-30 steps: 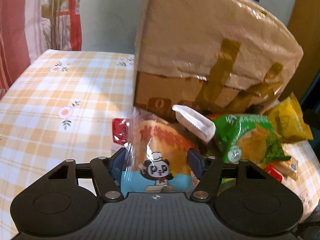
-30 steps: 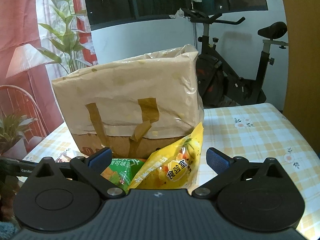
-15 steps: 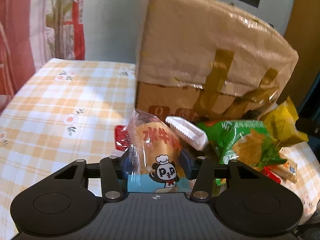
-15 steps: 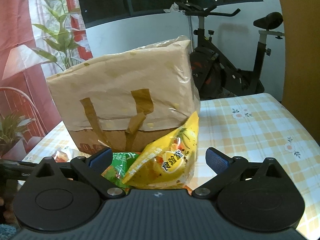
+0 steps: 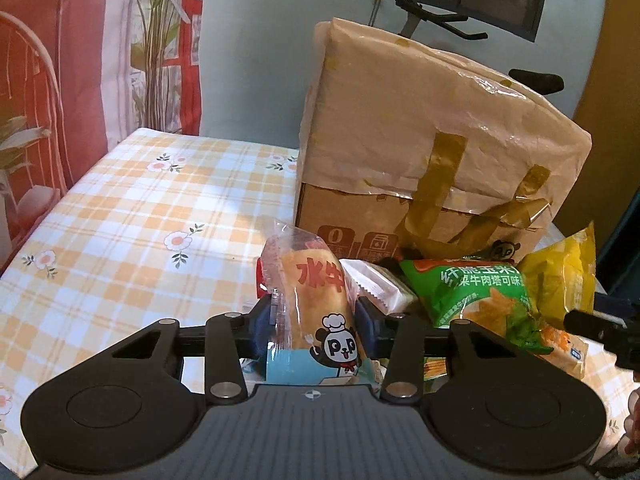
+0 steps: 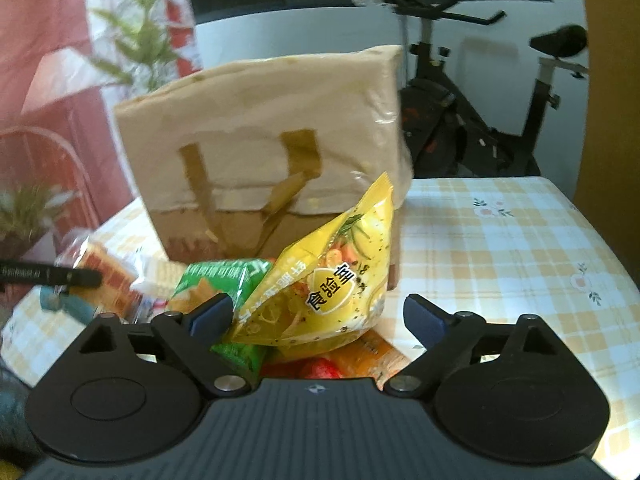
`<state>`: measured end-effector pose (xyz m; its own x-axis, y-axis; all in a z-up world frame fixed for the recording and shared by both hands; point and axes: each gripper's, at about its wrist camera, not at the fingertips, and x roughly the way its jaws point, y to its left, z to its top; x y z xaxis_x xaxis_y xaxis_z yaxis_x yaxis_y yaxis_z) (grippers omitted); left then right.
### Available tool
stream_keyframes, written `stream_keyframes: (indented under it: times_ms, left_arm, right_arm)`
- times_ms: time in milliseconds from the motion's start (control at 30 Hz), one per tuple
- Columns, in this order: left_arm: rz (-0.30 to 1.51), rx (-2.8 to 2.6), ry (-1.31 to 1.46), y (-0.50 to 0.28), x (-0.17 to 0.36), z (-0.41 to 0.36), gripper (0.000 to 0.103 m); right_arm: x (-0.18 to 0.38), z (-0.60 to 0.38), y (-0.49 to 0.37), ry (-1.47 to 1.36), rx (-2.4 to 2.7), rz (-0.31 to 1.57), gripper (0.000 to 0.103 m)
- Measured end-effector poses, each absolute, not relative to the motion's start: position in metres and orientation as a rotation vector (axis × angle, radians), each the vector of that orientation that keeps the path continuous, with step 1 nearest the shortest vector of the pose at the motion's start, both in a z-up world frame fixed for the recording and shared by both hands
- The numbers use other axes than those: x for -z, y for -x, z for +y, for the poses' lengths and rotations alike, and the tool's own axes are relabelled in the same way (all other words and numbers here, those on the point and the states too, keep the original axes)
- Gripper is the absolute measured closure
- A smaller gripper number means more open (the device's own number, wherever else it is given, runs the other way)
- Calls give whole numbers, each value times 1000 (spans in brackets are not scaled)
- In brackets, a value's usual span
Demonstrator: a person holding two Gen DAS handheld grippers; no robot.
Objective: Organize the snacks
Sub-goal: 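Close the left tool on the panda bread bun while the right tool grasps the red packet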
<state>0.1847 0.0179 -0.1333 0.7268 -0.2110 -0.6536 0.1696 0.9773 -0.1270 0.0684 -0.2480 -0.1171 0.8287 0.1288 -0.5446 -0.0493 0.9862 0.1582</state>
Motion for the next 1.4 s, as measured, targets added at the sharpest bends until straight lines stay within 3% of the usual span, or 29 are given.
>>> stream_keyframes:
  times_ms: [300,367,533,1000,1100,1133,1400]
  left_arm:
    - [714,211,69,-178,133,20,59]
    - [711,213,69,-176,133,20,59]
    - [710,221,69,-173,134,19,59]
    - [663,163,107,-169,129,32,60]
    - [656,151,119,-170,128,35,60]
    - [654,148,119,-170,128,35,60]
    - [632,148,114,-167,124,35,60]
  right_arm:
    - [122,-239,-64,-110,-161,619,18]
    - [126,-238,-67,-113,-170,648,29]
    - [142,-232,-75,-91,-214,754,40]
    - [178,-228,-114,68,-214,861,38]
    - [180,-226,-115,75,-220,857,44]
    - [179,-226,-115,72,-228,854,51]
    - [173,-225,-102,45,-219,841,52]
